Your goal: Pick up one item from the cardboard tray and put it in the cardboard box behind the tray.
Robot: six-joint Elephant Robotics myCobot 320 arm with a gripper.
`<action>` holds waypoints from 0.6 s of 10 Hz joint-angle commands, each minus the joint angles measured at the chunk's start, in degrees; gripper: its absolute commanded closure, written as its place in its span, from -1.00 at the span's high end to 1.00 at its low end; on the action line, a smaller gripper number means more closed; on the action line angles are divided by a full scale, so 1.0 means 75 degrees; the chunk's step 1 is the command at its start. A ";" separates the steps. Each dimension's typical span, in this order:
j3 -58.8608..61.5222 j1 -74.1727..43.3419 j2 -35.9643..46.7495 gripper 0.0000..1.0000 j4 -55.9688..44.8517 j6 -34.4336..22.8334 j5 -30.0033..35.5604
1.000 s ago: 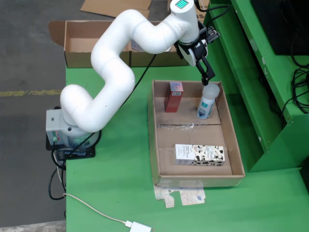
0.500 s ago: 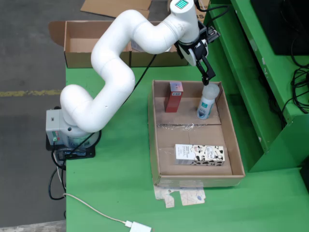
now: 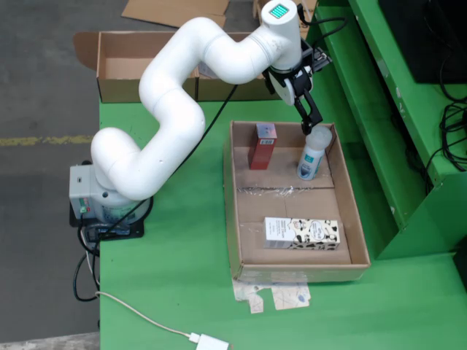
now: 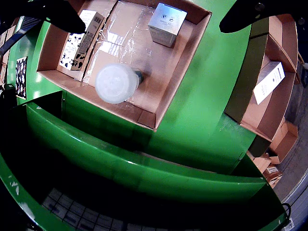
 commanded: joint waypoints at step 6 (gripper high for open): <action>0.0245 -0.0514 -0.0723 1.00 0.0333 -0.0115 0.0551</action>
